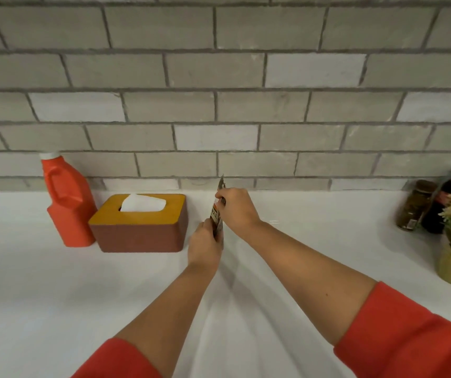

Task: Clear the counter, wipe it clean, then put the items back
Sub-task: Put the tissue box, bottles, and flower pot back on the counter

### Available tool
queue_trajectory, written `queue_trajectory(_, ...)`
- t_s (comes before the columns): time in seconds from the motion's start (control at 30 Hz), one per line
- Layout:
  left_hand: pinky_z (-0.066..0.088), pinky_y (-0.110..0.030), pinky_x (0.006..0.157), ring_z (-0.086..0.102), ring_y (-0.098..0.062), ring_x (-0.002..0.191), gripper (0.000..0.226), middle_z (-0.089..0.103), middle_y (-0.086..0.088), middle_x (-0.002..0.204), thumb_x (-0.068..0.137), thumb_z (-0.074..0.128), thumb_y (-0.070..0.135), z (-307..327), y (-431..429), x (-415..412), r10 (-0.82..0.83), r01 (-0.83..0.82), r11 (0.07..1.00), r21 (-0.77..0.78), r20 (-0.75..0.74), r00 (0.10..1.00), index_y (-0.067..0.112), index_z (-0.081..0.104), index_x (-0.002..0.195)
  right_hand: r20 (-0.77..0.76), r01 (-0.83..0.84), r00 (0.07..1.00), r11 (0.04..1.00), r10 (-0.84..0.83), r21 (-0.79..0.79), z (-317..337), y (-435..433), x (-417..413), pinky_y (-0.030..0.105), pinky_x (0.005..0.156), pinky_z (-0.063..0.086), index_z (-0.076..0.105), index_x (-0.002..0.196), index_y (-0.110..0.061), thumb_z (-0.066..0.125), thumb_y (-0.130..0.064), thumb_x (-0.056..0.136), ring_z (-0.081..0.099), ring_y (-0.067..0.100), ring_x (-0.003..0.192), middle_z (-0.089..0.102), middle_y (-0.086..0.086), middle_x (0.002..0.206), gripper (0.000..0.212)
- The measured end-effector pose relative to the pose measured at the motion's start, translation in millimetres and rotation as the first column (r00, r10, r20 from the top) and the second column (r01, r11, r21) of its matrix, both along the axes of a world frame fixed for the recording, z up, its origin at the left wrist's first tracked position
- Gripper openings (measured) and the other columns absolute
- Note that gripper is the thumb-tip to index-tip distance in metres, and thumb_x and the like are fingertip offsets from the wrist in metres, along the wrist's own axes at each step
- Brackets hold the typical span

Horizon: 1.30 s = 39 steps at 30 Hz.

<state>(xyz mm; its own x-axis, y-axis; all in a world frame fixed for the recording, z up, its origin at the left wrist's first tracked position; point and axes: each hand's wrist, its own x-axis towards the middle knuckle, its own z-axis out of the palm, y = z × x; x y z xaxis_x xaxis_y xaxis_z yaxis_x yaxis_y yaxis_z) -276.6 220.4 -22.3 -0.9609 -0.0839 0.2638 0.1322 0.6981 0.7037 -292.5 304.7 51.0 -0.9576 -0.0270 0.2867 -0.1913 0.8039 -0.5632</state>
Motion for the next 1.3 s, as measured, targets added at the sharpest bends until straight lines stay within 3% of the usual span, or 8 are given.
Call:
queue_trajectory(0.27, 0.055, -0.045, 0.074, 0.063, -0.031, 0.086, 0.013, 0.062, -0.014, 0.094, 0.092, 0.048, 0.019, -16.8, -3.9, -29.8, 0.02, -0.027, 0.994, 0.102, 0.065, 0.998, 0.007, 0.052, 0.096, -0.007, -0.032, 0.999, 0.994, 0.033, 0.1, -9.5, -12.1, -27.5, 0.036, 0.09, 0.05, 0.066, 0.113, -0.006, 0.049, -0.008, 0.093, 0.059, 0.03, 0.107, 0.065, 0.015, 0.112, 0.026)
queue_trajectory(0.43, 0.051, -0.039, 0.075, 0.06, -0.029, 0.091, 0.018, 0.06, -0.014, 0.102, 0.093, 0.05, 0.017, -18.9, -2.6, -37.5, 0.037, -0.04, 0.998, 0.055, 0.056, 0.998, 0.005, 0.052, 0.106, -0.013, -0.044, 0.999, 0.991, 0.046, 0.123, -12.0, -15.5, -33.5, 0.034, 0.095, 0.046, 0.058, 0.127, -0.016, 0.047, -0.006, 0.093, 0.053, 0.026, 0.117, 0.06, 0.009, 0.125, 0.037)
queue_trajectory(0.57, 0.051, -0.036, 0.079, 0.059, -0.028, 0.094, 0.023, 0.058, -0.013, 0.107, 0.089, 0.058, 0.015, -24.9, -2.1, -42.5, 0.032, -0.037, 0.997, 0.062, 0.082, 0.996, 0.004, 0.053, 0.109, -0.007, -0.047, 0.999, 0.997, 0.048, 0.056, -13.6, -11.2, -31.3, 0.035, 0.097, 0.046, 0.053, 0.132, -0.018, 0.046, -0.003, 0.093, 0.054, 0.028, 0.117, 0.058, 0.011, 0.128, 0.042)
queue_trajectory(0.77, 0.044, -0.032, 0.074, 0.058, -0.031, 0.097, 0.023, 0.057, -0.017, 0.108, 0.088, 0.057, 0.012, -26.1, -2.0, -50.5, 0.058, -0.066, 0.995, 0.076, 0.096, 0.994, 0.0, 0.053, 0.108, 0.031, -0.132, 0.991, 0.99, 0.131, 0.041, -11.5, -4.1, -27.1, 0.038, 0.089, 0.05, 0.035, 0.143, -0.027, 0.051, -0.024, 0.095, 0.058, 0.03, 0.108, 0.063, 0.015, 0.115, 0.05)
queue_trajectory(0.9, 0.043, -0.037, 0.085, 0.054, -0.033, 0.105, 0.026, 0.054, -0.018, 0.114, 0.088, 0.056, 0.008, -24.4, -4.0, -52.2, 0.083, -0.086, 0.996, 0.023, 0.107, 0.991, 0.0, 0.052, 0.113, 0.04, -0.121, 0.992, 0.988, 0.118, 0.096, -10.7, 5.9, -22.2, 0.039, 0.086, 0.051, 0.028, 0.145, -0.029, 0.048, -0.028, 0.096, 0.058, 0.03, 0.104, 0.063, 0.014, 0.112, 0.053)
queue_trajectory(1.03, 0.046, -0.038, 0.09, 0.054, -0.031, 0.108, 0.033, 0.053, -0.015, 0.119, 0.088, 0.06, 0.018, -26.1, -2.5, -44.9, 0.081, -0.085, 0.996, 0.022, 0.138, 0.987, 0.004, 0.051, 0.116, 0.057, -0.074, 0.996, 0.99, 0.068, 0.118, -8.8, 19.0, -16.1, 0.039, 0.082, 0.053, 0.03, 0.143, -0.028, 0.043, -0.03, 0.098, 0.06, 0.031, 0.099, 0.065, 0.013, 0.107, 0.047)
queue_trajectory(1.17, 0.046, -0.039, 0.085, 0.054, -0.034, 0.108, 0.037, 0.053, -0.017, 0.119, 0.088, 0.059, 0.024, -28.5, 1.0, -33.0, 0.158, -0.174, 0.983, 0.062, 0.205, 0.966, 0.001, 0.046, 0.115, 0.051, -0.022, 0.999, 0.987, 0.014, 0.16, -6.1, 33.1, -6.9, 0.035, 0.081, 0.05, 0.035, 0.141, -0.025, 0.043, -0.03, 0.098, 0.059, 0.03, 0.103, 0.066, 0.011, 0.109, 0.044)
queue_trajectory(1.3, 0.043, -0.034, 0.069, 0.057, -0.034, 0.096, 0.016, 0.059, -0.015, 0.103, 0.089, 0.049, 0.011, -27.4, 12.6, -12.2, 0.159, -0.182, 0.978, 0.099, 0.205, 0.966, 0.002, 0.048, 0.103, 0.058, 0.027, 0.998, 0.985, -0.037, 0.17, -4.7, 49.6, 9.3, 0.034, 0.079, 0.049, 0.041, 0.138, -0.022, 0.044, -0.029, 0.097, 0.059, 0.029, 0.106, 0.066, 0.01, 0.111, 0.042)
